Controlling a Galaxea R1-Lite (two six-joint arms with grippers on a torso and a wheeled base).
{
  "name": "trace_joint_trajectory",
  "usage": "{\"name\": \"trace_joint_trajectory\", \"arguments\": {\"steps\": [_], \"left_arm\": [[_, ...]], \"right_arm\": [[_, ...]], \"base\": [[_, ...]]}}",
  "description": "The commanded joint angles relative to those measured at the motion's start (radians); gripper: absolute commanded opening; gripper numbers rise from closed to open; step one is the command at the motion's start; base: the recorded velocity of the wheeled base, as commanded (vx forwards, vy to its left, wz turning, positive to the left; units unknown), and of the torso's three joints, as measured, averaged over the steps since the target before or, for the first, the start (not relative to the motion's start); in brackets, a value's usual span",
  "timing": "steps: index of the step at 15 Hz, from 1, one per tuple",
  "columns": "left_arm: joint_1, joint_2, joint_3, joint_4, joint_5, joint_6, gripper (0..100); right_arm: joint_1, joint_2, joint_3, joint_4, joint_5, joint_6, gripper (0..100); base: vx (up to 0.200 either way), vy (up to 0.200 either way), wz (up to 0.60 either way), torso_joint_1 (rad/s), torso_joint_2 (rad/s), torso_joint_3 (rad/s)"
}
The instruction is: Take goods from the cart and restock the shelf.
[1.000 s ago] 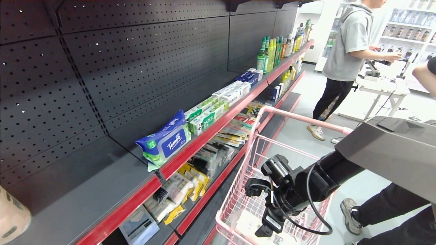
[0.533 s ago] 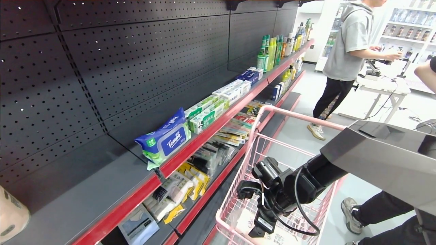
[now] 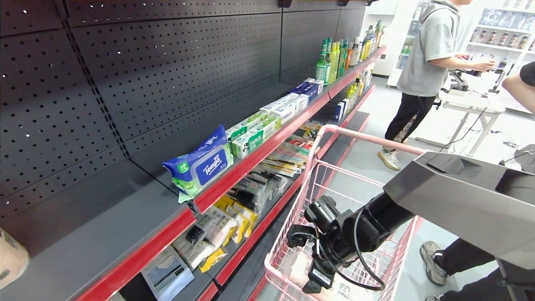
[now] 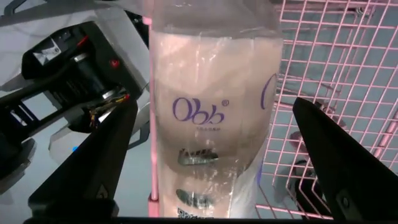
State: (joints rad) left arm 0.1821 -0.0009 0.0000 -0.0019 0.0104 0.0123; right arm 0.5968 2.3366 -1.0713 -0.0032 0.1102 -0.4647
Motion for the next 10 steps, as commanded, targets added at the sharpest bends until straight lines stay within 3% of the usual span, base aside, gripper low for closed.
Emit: {"name": "trace_joint_trajectory", "arguments": {"steps": [1,3,10], "left_arm": [[0.000,0.001,0.000,0.000,0.000,0.000,100],[0.000,0.001,0.000,0.000,0.000,0.000,100],[0.000,0.001,0.000,0.000,0.000,0.000,100]], "right_arm": [[-0.006,0.006,-0.009,0.000,-0.006,0.000,100],[-0.009,0.006,-0.012,0.000,-0.007,-0.002,100],[-0.040,0.041,-0.047,0.000,-0.029,-0.020,100]], "base": [[0.000,0.000,0.00,-0.134,0.30,0.173],[0.000,0.000,0.00,-0.129,0.31,0.173],[0.000,0.000,0.00,-0.003,0.01,0.006]]}}
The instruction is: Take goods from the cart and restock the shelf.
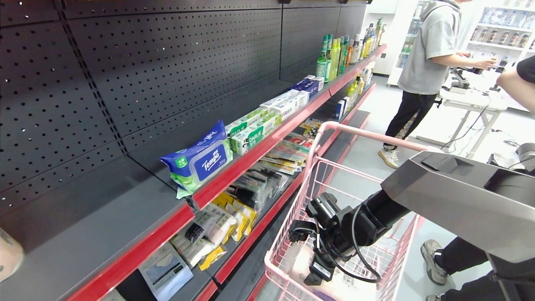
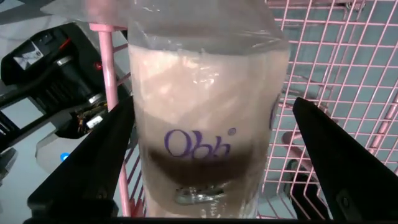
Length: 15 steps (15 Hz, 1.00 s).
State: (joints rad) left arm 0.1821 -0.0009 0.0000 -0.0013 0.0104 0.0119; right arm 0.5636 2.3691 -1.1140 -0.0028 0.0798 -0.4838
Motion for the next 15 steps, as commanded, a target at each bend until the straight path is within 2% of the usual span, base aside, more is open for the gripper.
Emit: {"name": "trace_joint_trajectory", "arguments": {"steps": [1,6,10,15], "left_arm": [[0.000,0.001,0.000,0.000,0.000,0.000,100],[0.000,0.001,0.000,0.000,0.000,0.000,100],[0.000,0.001,0.000,0.000,0.000,0.000,100],[0.000,0.001,0.000,0.000,0.000,0.000,100]], "right_arm": [[-0.008,0.013,-0.010,-0.002,-0.002,-0.002,100],[-0.005,0.018,-0.017,-0.002,-0.011,-0.004,100],[-0.005,0.018,-0.017,-0.002,-0.012,-0.002,100],[-0.002,0.018,-0.020,-0.002,-0.028,-0.016,100]], "base": [[0.000,0.000,0.00,0.000,0.00,0.000],[0.000,0.000,0.00,0.000,0.00,0.000],[0.000,0.000,0.00,-0.099,0.25,0.151],[0.000,0.000,0.00,-0.003,0.01,0.007]]}}
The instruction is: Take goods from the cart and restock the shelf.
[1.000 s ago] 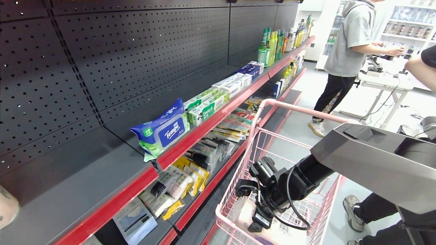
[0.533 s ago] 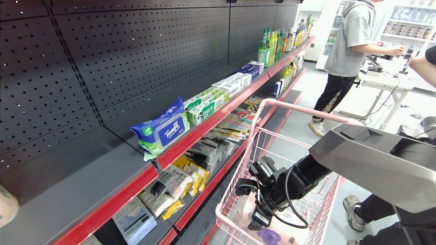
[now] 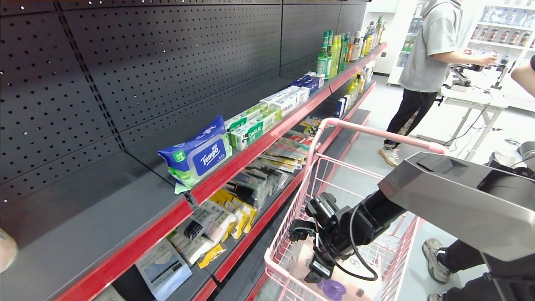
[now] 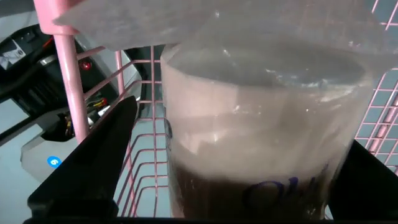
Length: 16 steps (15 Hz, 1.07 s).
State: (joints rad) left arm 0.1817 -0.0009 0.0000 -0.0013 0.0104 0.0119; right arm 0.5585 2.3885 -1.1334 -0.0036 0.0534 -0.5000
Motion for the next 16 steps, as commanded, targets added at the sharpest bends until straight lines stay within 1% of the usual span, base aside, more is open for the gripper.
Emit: {"name": "trace_joint_trajectory", "arguments": {"steps": [1,2,10,13,16], "left_arm": [[0.001,0.001,0.000,0.000,0.000,0.000,100],[0.001,0.001,0.000,0.000,0.000,0.000,100],[0.001,0.001,0.000,0.000,0.000,0.000,100],[0.001,0.001,0.000,0.000,0.000,0.000,100],[-0.001,0.001,0.000,0.000,0.000,0.002,100]], "right_arm": [[0.000,-0.002,0.000,0.002,-0.020,-0.023,100],[0.003,-0.002,0.000,0.002,-0.035,-0.031,100],[0.000,-0.002,0.007,0.001,-0.033,-0.028,100],[0.000,-0.002,0.009,-0.001,-0.033,-0.029,100],[-0.002,0.000,0.007,-0.001,-0.032,-0.032,100]], "base": [[0.000,0.000,0.00,0.000,0.00,0.000],[0.000,0.000,0.00,0.000,0.00,0.000],[0.000,0.000,0.00,0.000,0.00,0.000],[0.000,0.000,0.00,-0.074,0.16,0.110],[0.000,0.000,0.00,-0.007,0.02,0.015]]}}
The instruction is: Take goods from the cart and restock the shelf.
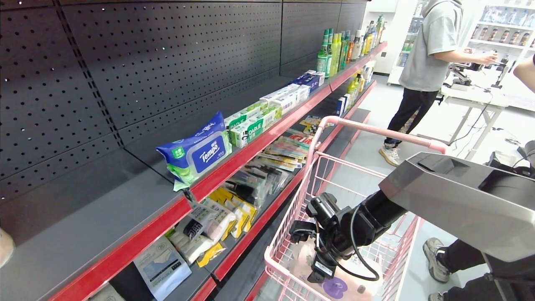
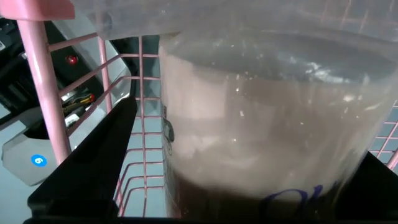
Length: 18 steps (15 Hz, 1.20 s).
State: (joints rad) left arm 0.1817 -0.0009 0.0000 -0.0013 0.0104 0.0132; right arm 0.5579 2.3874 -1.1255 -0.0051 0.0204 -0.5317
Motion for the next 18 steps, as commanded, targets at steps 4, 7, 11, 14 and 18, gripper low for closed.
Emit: {"name": "trace_joint_trajectory", "arguments": {"steps": [4,7,11,14,18], "left_arm": [[-0.001,0.001,0.000,0.000,0.000,-0.001,100],[0.001,0.001,0.000,0.000,0.000,0.001,100],[0.001,0.001,0.000,0.000,0.000,-0.001,100],[0.001,0.001,0.000,0.000,0.000,-0.001,100],[0.001,0.001,0.000,0.000,0.000,0.001,100]], "right_arm": [[-0.003,0.007,0.007,-0.021,0.003,-0.001,0],[-0.001,0.009,0.018,-0.044,0.006,0.010,0],[-0.010,-0.036,0.018,-0.042,0.006,0.088,0],[-0.049,-0.226,0.021,-0.029,-0.010,0.102,0],[-0.069,-0.455,0.036,-0.009,-0.077,0.199,0]], "base": [[0.000,0.000,0.00,0.000,0.00,0.000],[0.000,0.000,0.00,0.000,0.00,0.000],[0.000,0.000,0.00,0.000,0.00,0.000],[0.000,0.000,0.00,0.000,0.00,0.000],[0.000,0.000,0.00,0.000,0.00,0.000]]}}
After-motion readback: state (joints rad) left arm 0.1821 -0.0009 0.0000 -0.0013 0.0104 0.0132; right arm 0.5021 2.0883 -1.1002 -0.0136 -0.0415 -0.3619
